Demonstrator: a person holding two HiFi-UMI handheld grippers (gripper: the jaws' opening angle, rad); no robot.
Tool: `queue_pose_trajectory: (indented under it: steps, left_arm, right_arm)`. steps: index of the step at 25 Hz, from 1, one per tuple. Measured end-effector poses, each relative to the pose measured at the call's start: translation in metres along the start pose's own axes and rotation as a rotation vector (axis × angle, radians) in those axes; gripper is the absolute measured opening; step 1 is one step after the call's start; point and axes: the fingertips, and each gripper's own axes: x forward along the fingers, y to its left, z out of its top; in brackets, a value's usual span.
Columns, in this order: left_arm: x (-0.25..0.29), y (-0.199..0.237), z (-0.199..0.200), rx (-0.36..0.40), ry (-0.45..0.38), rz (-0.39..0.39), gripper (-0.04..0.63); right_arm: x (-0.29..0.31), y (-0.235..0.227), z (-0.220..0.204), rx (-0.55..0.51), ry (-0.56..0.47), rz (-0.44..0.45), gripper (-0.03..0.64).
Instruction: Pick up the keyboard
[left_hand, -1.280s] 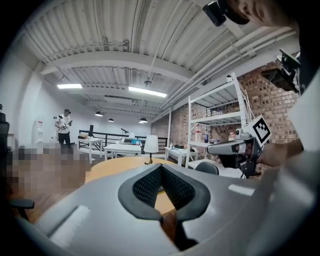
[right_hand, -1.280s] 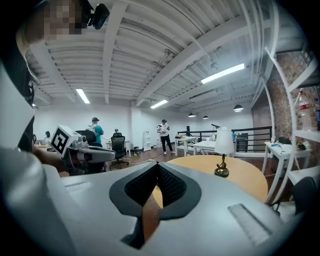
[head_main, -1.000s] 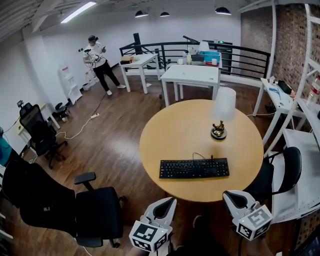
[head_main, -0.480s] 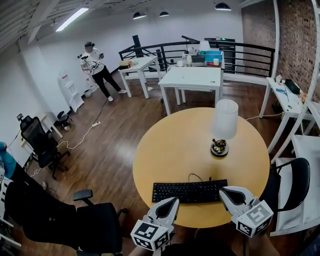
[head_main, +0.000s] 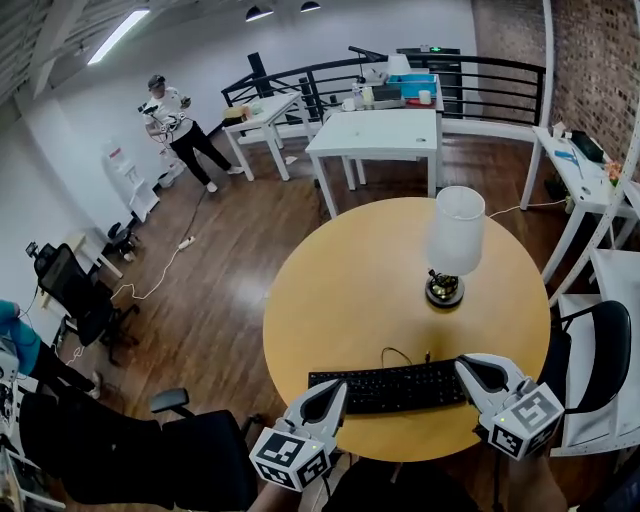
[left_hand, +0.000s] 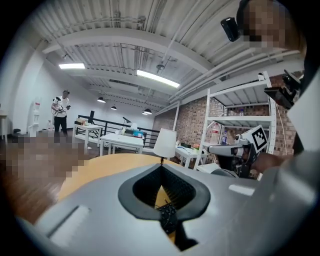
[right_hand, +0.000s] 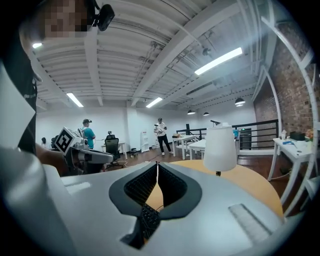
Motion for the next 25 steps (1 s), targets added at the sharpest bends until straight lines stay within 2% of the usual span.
queue_pose_trajectory:
  steps: [4, 8, 13, 16, 20, 25]
  left_arm:
    - [0.007, 0.018, 0.005, 0.025, 0.019, -0.030, 0.000]
    - [0.011, 0.032, 0.005, 0.016, 0.019, -0.044, 0.000]
    - [0.011, 0.046, 0.002, 0.014, 0.038, -0.058, 0.000]
    - [0.015, 0.072, -0.014, -0.003, 0.075, 0.014, 0.000]
    - [0.019, 0.121, -0.057, 0.007, 0.191, 0.157, 0.000]
    - [0.019, 0.164, -0.110, -0.021, 0.314, 0.270, 0.000]
  right_arm:
    - [0.014, -0.013, -0.003, 0.028, 0.013, -0.064, 0.011]
    - [0.024, -0.017, -0.002, 0.010, 0.032, -0.083, 0.012]
    - [0.031, -0.018, -0.011, 0.062, 0.055, -0.095, 0.016]
    - [0.033, -0.027, -0.023, 0.075, 0.090, -0.114, 0.026]
    - [0.037, -0.049, -0.050, 0.099, 0.171, -0.156, 0.043]
    - [0.047, -0.081, -0.101, 0.137, 0.296, -0.213, 0.087]
